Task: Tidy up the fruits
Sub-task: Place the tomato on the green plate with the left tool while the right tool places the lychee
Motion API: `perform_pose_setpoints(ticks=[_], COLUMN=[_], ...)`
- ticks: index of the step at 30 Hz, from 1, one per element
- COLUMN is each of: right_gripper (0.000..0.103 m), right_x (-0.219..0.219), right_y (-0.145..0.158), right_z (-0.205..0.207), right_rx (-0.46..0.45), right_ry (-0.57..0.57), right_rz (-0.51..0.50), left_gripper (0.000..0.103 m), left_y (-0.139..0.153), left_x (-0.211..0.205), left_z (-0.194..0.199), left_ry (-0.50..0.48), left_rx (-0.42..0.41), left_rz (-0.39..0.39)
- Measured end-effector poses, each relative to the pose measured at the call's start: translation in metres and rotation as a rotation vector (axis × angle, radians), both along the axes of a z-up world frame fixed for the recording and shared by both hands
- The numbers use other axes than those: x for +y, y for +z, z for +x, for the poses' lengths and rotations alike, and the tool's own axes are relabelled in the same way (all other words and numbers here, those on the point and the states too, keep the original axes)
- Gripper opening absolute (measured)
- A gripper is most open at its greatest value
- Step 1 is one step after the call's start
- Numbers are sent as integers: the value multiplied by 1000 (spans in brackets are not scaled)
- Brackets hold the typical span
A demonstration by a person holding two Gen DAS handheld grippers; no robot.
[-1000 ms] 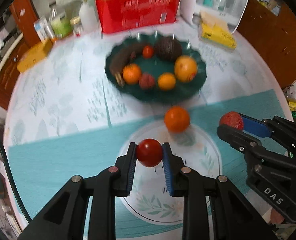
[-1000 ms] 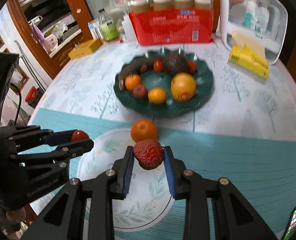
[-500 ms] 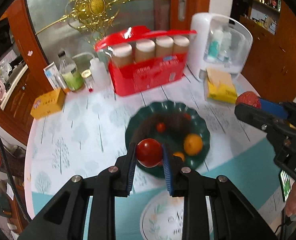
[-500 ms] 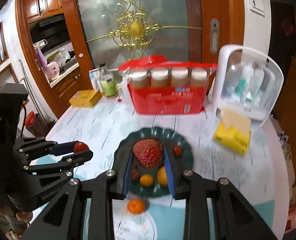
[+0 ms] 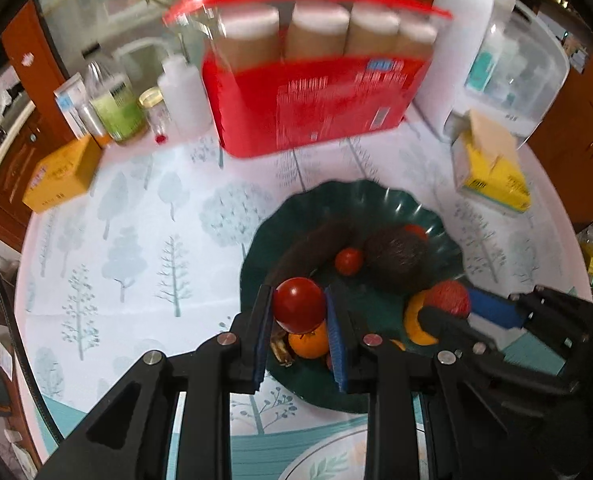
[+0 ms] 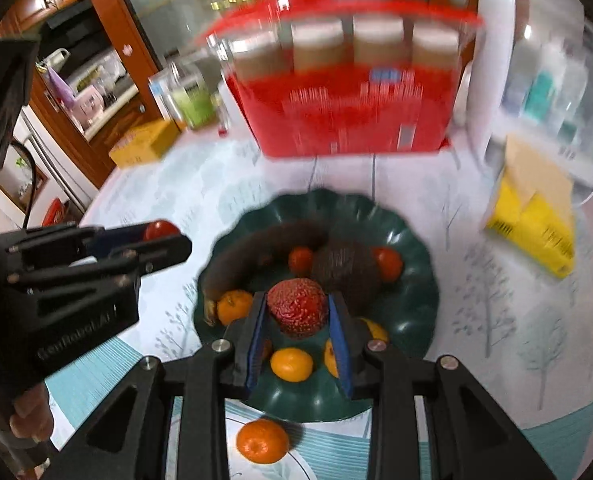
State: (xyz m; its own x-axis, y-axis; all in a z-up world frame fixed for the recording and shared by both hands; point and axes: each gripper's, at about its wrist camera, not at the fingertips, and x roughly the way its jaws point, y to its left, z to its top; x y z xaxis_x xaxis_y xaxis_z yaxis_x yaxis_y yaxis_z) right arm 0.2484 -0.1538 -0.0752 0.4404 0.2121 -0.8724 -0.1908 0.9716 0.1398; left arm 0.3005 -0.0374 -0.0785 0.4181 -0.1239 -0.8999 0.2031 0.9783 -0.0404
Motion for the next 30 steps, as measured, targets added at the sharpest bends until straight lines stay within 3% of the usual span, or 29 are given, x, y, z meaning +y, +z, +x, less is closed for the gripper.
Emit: perform_pose_setpoints(ticks=[5, 14, 17, 19, 21, 30], right_gripper=[30, 31, 33, 37, 42, 45], right_x=[3, 11, 10, 11, 12, 10], right_y=[-36, -62, -62, -61, -59, -48], right_z=[8, 17, 16, 13, 12, 0], right_rx=[73, 109, 100, 84, 75, 48], right_ry=[14, 28, 27, 30, 33, 27], right_rz=[13, 6, 2, -14, -19, -18], left_gripper=[24, 25, 36, 55, 62, 72], left_y=[-34, -64, -65, -63, -59, -41], left_x=[-7, -15, -15, -15, -16, -13], left_z=[15, 20, 18, 16, 13, 3], left_ry=[-8, -34, -41, -43, -42, -41], left_rx=[66, 95, 86, 74, 48, 20], left_rz=[4, 33, 36, 46, 62, 56])
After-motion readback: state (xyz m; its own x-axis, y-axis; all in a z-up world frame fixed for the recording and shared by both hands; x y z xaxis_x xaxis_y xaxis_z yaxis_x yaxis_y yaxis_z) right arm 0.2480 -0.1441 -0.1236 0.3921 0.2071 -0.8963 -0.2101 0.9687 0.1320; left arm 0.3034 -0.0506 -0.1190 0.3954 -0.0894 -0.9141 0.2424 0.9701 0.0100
